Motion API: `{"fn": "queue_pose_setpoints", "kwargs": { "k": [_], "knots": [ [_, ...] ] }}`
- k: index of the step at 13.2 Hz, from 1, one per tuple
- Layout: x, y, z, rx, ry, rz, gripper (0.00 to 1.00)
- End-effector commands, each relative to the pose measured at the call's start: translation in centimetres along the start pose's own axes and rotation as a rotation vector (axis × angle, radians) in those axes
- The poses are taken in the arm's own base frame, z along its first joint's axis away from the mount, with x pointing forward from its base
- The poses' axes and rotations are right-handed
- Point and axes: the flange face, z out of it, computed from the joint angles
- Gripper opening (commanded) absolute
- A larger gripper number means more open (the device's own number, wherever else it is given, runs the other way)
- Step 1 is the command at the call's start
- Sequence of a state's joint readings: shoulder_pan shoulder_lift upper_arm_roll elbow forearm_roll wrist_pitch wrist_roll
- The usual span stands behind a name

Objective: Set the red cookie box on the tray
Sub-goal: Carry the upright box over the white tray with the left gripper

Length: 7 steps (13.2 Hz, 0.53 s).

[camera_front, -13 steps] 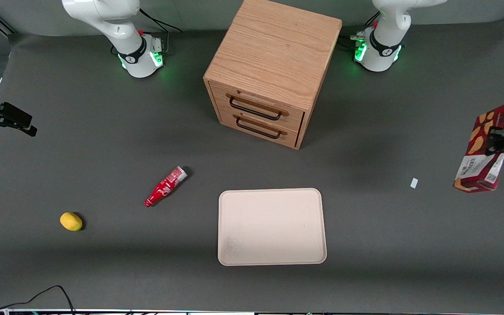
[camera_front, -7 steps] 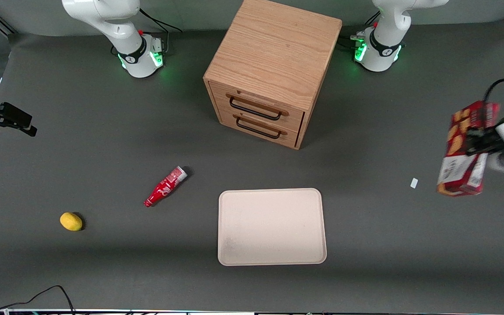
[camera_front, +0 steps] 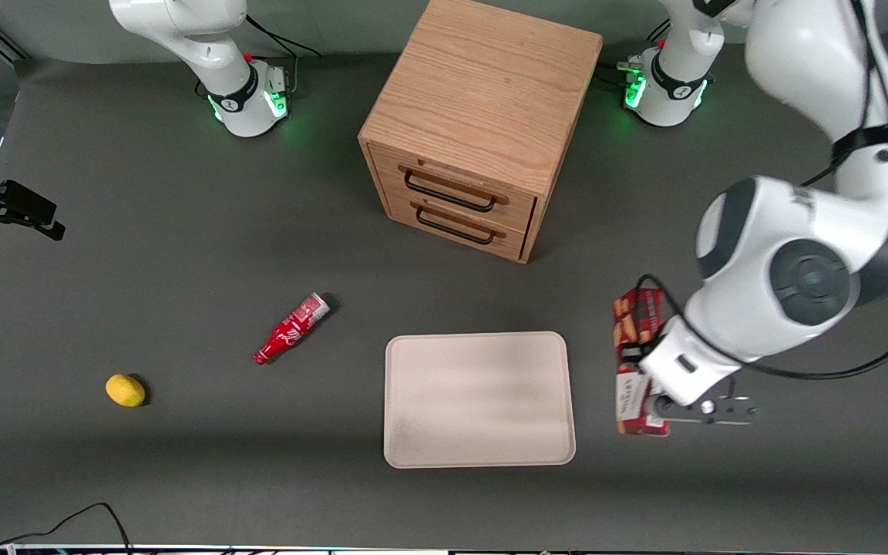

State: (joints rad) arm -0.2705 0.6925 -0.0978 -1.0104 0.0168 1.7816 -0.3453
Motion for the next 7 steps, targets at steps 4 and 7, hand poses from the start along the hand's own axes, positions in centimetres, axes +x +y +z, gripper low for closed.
{"fn": "queue_pose_setpoints", "kwargs": {
  "k": [4,7],
  "knots": [
    [1.6,6.0,7.9,-0.053,0.108,-0.171,0.0],
    [1.4,7.9,12.4,-0.022,0.139,-0.148,0.0]
  ]
}}
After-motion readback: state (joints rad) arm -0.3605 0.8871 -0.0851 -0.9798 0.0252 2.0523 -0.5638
